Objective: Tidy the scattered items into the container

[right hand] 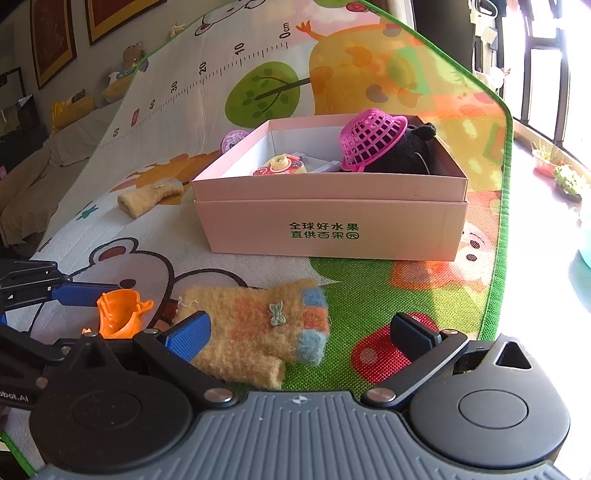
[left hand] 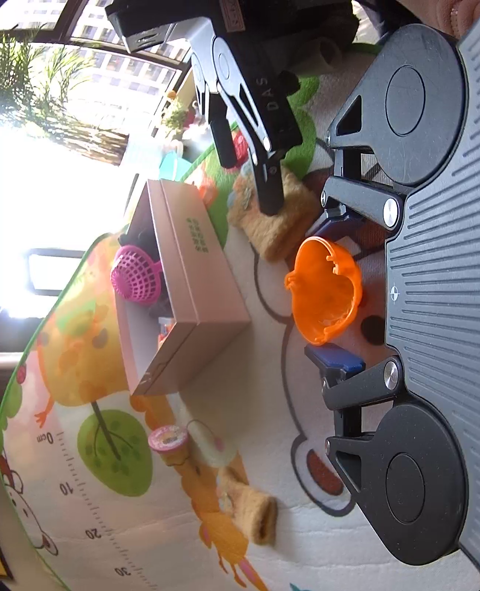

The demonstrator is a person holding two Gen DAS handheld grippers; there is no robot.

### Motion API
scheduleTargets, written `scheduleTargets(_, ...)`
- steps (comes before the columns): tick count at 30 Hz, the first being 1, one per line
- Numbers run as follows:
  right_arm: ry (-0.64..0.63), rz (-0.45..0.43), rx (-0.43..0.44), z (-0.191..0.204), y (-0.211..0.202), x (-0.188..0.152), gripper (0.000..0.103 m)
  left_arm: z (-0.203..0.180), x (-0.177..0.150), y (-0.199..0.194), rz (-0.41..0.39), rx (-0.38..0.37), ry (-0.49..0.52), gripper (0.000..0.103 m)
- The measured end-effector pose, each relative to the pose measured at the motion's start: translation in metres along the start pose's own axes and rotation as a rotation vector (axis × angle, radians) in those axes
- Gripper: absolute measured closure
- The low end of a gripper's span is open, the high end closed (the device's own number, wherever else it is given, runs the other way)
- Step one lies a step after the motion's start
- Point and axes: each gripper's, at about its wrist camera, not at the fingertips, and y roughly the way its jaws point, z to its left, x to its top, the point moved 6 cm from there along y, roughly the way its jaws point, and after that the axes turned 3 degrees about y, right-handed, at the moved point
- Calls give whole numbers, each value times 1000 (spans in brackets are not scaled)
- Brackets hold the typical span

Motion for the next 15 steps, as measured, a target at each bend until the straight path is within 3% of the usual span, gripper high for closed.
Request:
scheduleTargets(4, -45, -66, -64, -9, -13, 10, 0, -10, -5, -7, -11, -20, -15, 34)
scheduleTargets(6, -26, -117, -107, -24, -21, 26, 0, -11, -6, -10, -23, -15, -17, 23)
scheduleTargets(11, 117, -174, -72, -61, -13, 69, 0, -5, -4, -13, -49, -12, -62, 10)
scheduleTargets(15, 105, -181, -53, -60, 18, 97, 0, 0, 2, -13, -66, -18, -67, 9)
